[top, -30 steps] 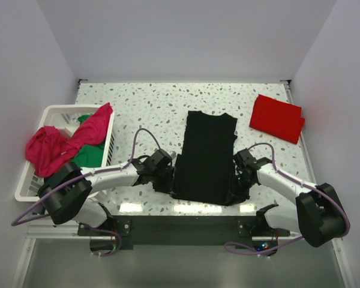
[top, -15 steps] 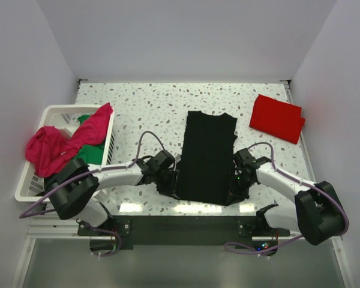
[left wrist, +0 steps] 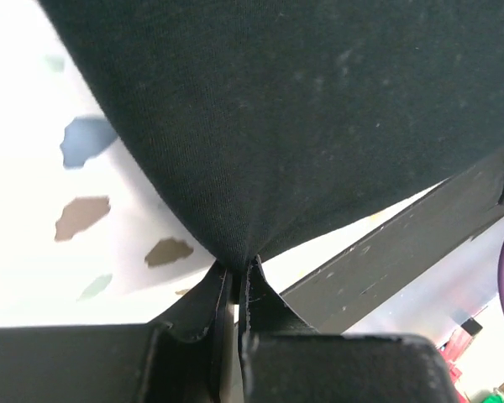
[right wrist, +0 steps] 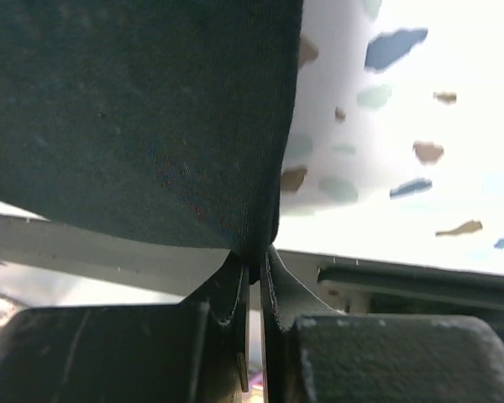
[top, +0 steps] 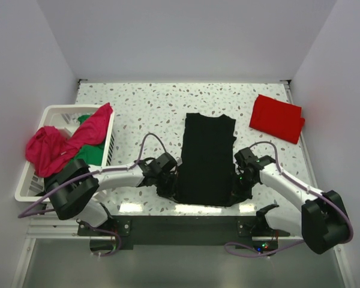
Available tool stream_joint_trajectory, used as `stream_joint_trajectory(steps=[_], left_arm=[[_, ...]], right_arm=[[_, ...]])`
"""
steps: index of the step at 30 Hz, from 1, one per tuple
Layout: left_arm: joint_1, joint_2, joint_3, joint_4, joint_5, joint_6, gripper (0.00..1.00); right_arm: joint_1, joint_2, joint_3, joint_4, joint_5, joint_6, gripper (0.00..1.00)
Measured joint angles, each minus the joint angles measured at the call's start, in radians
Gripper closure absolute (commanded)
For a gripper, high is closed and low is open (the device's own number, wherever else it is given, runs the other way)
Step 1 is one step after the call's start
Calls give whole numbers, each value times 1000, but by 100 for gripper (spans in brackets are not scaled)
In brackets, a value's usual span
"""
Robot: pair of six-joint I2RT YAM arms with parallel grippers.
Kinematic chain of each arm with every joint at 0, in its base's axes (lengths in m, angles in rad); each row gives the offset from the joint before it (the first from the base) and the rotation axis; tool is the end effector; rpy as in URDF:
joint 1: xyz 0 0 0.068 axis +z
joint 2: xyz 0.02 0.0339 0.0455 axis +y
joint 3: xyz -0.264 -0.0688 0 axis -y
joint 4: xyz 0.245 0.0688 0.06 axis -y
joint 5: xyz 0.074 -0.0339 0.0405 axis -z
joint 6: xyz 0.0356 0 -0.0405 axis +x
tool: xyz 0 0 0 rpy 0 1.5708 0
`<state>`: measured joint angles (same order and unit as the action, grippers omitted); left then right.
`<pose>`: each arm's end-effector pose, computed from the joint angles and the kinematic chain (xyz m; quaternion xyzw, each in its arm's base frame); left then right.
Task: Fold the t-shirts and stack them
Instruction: Fold the tshirt
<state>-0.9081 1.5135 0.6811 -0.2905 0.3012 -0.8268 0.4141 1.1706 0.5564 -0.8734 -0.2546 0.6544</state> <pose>0.1522 -0.2122 0.1389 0.0725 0.9618 -0.2621 0.0304 0.1437 0.0730 0.1564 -0.1135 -0.9845 -0.1302 0.0291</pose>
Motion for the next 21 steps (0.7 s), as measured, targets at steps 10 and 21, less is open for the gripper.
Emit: stream_joint_trajectory(steps=[10,21], left_arm=[[-25,-121,38,-148,6,-5,100],[-16,-173,326,-358,-62,-18,100]], right_arm=[[5,-145,111,-227,-24,-41,100],[5,-186,431,-429,98,-22,100]])
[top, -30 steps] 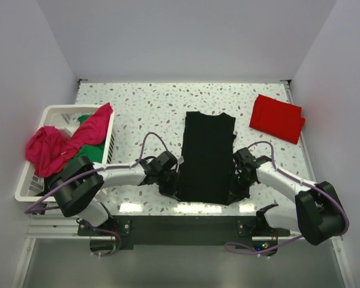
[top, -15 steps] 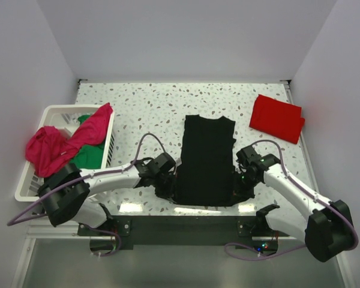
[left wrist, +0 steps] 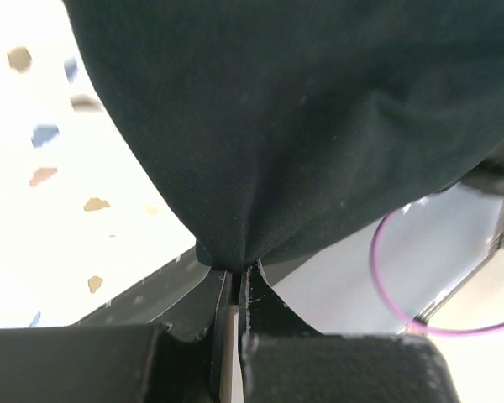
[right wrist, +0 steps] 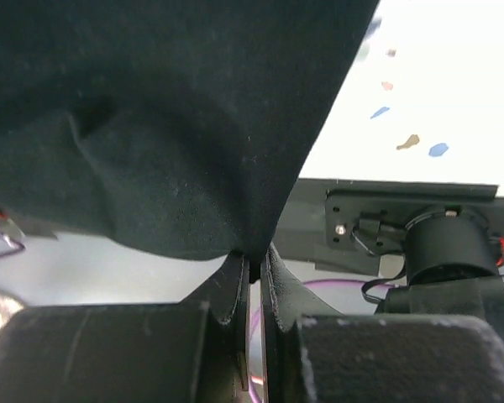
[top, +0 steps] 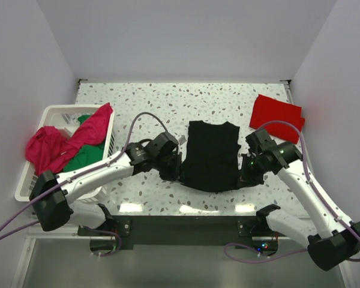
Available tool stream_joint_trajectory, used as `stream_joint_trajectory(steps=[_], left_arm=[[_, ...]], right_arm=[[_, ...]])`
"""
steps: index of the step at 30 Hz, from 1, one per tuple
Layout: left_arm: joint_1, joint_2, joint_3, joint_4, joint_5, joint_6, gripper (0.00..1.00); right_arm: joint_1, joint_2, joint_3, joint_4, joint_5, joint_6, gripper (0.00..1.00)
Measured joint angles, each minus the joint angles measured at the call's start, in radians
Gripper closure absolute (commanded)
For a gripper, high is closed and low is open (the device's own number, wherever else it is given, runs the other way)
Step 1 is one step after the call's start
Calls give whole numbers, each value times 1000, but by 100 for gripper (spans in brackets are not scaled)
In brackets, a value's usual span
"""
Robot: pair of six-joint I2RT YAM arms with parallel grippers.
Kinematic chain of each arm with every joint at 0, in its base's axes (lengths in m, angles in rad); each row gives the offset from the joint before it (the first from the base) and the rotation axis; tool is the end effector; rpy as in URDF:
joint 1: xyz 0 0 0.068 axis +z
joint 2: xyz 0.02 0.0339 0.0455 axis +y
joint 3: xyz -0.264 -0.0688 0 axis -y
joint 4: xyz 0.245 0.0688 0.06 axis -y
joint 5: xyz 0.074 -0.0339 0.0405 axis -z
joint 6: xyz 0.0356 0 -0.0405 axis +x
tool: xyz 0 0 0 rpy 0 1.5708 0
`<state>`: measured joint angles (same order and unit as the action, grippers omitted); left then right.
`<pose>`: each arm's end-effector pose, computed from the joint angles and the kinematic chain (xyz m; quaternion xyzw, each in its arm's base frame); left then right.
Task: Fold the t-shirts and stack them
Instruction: Fold the tshirt
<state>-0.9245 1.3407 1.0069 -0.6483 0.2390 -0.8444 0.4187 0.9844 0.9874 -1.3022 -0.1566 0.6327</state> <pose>0.1566 -0.2216 0.2567 0.0726 0.9480 -0.2951 0.0943 0.1330 0.0653 0.2890 0.0950 0.9832 0.1348 0.0778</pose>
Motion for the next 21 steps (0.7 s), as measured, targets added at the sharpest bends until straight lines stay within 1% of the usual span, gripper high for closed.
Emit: stream_joint_trajectory(steps=[5,9,13,17,21], left_arm=[[101,45,55,12,0,27,100],[171,122,86,28,29,63,100],[192,233,168,33,49,110,100],[201,330,263,39,67,152,100],[233,409,341,45,87,181,100]], right_arm=[[-1,117,80,26,55,6,100],[-7,214,124,70,77,6,100],[-44,288,180,120,96,-5,100],[-116,334,201,167,87,-31,100],[-191,408,233,199,76,-68,100]])
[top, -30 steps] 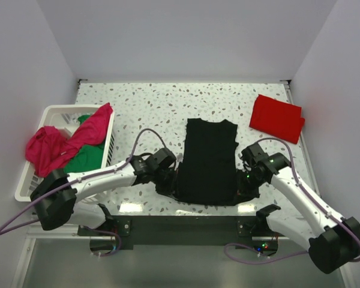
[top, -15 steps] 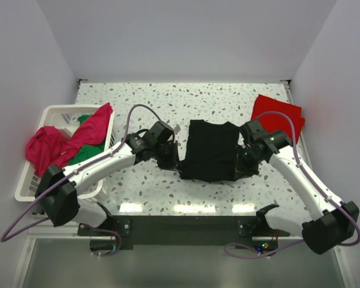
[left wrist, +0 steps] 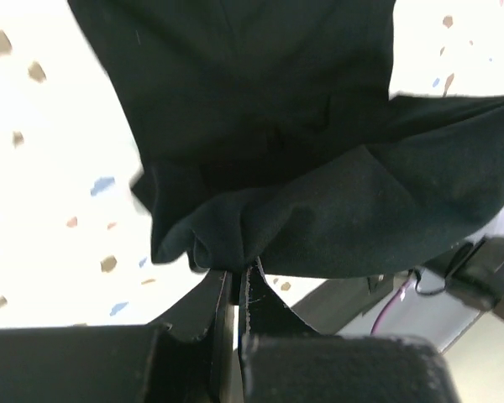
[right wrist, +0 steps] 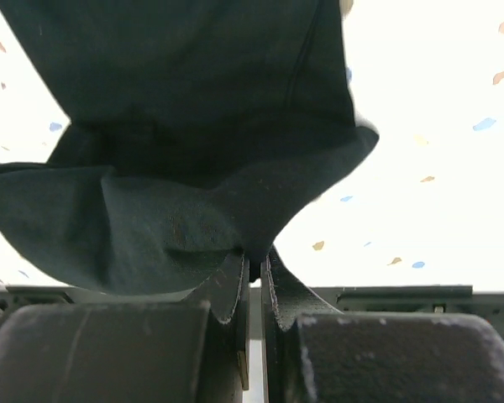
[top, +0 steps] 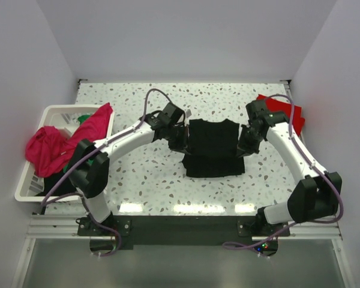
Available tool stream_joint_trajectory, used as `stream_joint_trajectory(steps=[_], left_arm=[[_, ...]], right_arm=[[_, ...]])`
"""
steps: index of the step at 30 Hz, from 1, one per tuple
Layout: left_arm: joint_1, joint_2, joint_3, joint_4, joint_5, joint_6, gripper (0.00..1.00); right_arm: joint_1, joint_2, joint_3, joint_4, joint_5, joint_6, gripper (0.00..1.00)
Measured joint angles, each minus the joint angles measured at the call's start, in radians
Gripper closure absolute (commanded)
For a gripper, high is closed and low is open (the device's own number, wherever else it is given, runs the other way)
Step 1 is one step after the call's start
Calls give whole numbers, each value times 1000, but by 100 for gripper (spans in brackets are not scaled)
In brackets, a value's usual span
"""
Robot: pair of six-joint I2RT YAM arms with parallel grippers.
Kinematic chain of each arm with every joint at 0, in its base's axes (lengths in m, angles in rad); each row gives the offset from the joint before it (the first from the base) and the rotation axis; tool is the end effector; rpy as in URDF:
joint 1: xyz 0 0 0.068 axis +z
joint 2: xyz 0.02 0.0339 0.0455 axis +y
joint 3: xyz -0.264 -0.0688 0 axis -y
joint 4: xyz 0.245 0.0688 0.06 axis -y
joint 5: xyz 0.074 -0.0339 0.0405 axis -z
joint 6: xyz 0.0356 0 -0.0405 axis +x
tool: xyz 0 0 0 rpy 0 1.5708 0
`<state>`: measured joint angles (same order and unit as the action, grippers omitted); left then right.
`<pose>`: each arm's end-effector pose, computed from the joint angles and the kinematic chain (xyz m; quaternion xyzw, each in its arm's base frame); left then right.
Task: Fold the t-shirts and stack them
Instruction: Fold the tshirt
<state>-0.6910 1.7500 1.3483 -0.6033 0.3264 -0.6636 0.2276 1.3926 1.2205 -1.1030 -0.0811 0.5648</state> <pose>0.2807 -0.2470 0.2418 0.0583 0.9468 -0.2942 0.1169 0.2495 0.0607 0.2857 0.1599 0.9753 0.0938 0.1203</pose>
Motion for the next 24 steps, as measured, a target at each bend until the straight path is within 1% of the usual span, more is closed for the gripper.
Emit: stream_joint_trajectory(steps=[7,13,19,24], left_arm=[[84,117,116,13,46,26,100],[148,217,216,24,118,32,100],[182,355,376,26,163,41,100],[201,414,463,31,180,40,100]], right_arm=[[-49,159,117,34,-19,-55,100],[-84,295,270,45,-25,-88,100],[-117,410,385,53,-42,-101,100],[-138,487,470,53,-47,-112,100]])
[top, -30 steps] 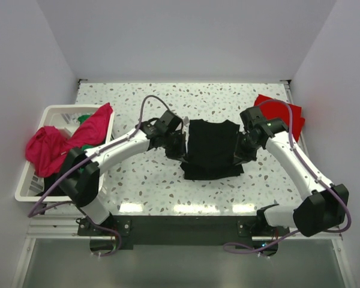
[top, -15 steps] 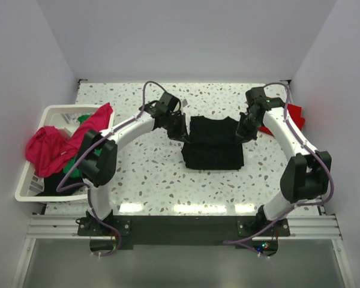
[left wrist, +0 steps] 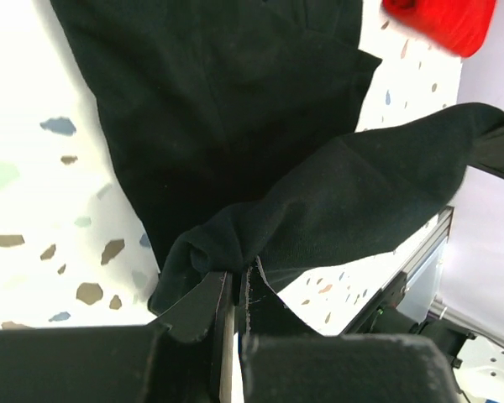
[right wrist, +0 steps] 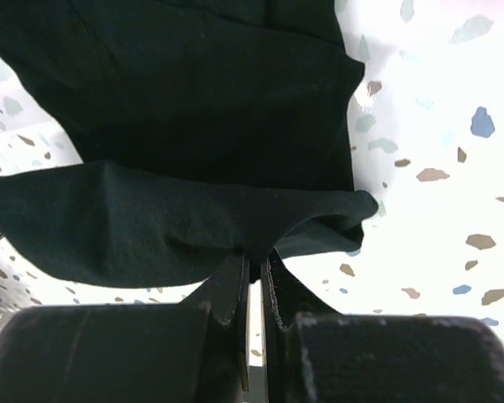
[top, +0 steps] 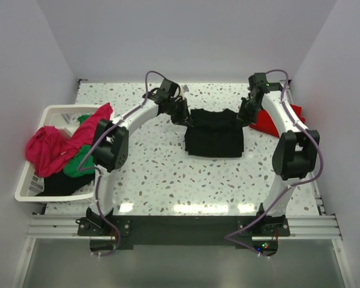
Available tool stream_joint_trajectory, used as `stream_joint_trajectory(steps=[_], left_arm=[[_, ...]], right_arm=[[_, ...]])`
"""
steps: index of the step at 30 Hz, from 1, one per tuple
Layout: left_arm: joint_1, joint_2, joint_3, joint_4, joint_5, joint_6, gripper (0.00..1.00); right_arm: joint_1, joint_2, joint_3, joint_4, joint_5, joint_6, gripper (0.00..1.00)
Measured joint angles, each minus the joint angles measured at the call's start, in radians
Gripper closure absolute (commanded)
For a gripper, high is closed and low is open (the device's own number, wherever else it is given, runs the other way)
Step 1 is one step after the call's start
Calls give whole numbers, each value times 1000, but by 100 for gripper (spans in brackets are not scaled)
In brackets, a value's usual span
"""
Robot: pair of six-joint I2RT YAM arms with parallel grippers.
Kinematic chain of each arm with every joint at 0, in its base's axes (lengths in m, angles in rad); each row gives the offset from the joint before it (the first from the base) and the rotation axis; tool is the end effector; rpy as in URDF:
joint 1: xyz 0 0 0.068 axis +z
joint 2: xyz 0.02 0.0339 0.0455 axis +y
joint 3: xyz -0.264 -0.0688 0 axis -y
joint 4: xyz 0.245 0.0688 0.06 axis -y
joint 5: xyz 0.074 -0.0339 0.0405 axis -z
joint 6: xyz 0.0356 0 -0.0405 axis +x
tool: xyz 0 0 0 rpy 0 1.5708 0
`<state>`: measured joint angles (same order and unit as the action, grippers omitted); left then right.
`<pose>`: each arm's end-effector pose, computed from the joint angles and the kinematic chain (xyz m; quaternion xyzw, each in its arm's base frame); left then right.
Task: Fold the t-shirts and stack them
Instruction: Fold the tshirt
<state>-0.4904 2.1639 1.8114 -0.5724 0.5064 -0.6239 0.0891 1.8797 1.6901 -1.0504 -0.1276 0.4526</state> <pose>0.4166 -0.2420 0.2202 0.0181 0.9213 -0.3641 0.1352 0.3857 0.0390 0.2744 0.1676 0.9700 0.1046 0.1415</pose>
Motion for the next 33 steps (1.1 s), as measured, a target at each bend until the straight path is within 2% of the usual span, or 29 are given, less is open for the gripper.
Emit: stream_joint_trajectory(steps=[17,18,19,20,21,22,23,28,33], left_arm=[[23,20,15,151,14,-48,100],[25,29,28,159,12,-50,96],[27,46,52,169,6,-56,63],[29,64,72,195,-5,-61,46],[32,80,86,224,-17,-68,33],[34,98,99,262,-32,-84,0],[38,113,104,304,-50,-92,0],[53,148,90,468,-126,-139,0],[58,84,-43,563,-153,-121,0]], right_arm=[[-34,86,142,0,-26,-8,100],[-35,102,162,2,-25,-6,97],[-36,125,189,8,-25,-2,83],[-38,152,216,26,-26,5,63],[-40,182,244,48,-27,13,30],[-42,216,273,79,-34,19,13],[-46,249,294,117,-47,20,1],[-63,353,322,254,-122,19,1],[-69,279,182,367,-157,-18,1]])
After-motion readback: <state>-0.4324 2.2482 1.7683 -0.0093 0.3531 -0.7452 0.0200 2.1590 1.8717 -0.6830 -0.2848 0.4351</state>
